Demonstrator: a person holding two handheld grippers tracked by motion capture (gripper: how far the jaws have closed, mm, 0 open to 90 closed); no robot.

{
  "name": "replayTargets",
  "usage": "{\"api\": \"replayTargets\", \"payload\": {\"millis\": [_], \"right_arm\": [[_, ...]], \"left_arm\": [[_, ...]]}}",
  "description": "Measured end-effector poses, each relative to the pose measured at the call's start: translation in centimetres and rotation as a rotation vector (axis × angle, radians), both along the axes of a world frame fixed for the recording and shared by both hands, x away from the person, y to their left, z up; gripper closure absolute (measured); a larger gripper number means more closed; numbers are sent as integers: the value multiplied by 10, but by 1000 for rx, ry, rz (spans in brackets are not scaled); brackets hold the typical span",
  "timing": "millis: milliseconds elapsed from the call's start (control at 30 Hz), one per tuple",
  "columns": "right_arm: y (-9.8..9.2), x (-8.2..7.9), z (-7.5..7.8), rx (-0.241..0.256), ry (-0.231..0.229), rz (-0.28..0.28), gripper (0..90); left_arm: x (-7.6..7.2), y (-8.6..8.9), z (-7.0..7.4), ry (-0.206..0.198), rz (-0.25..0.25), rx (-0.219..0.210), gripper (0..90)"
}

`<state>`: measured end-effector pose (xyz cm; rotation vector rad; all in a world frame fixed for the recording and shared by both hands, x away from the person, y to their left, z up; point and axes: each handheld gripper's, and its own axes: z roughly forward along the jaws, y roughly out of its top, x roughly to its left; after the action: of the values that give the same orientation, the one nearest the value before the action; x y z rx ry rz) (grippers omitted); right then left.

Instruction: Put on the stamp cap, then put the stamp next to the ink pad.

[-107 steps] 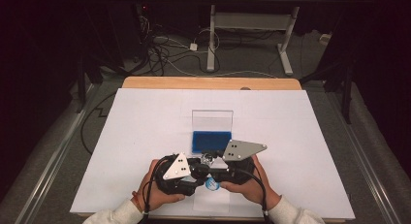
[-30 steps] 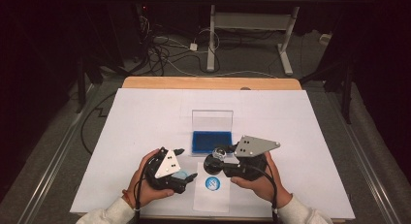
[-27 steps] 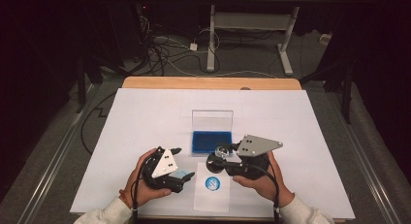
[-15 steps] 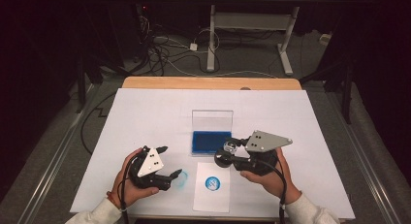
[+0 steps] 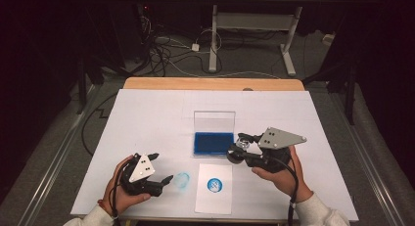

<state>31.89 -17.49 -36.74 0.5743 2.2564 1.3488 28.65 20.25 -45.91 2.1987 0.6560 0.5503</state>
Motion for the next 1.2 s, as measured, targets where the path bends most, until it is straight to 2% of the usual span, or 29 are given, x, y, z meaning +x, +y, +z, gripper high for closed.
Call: {"api": "replayTargets", "payload": {"millis": [200, 367, 467, 600, 967, 1133, 1200], "right_arm": [[-6, 4, -1, -20, -8, -44, 574], [-13, 10, 1, -14, -3, -83, 574], [-18, 15, 4, -6, 3, -104, 574], [-22, 22, 6, -23, 17, -133, 574], [-20, 44, -4, -84, 56, -167, 573], [-17, 55, -13, -117, 64, -195, 573], [-17, 60, -17, -114, 73, -207, 574]], "left_arm": [[-3, 3, -2, 11, 9, -1, 164], [-3, 4, -3, 18, 9, 6, 164], [-3, 5, -4, 22, 7, 5, 164], [-4, 5, -4, 20, 8, 4, 164], [-5, 2, -4, 20, -1, 9, 164], [-5, 2, -3, 19, 0, 7, 164], [-4, 1, -4, 18, 0, 12, 164]]}}
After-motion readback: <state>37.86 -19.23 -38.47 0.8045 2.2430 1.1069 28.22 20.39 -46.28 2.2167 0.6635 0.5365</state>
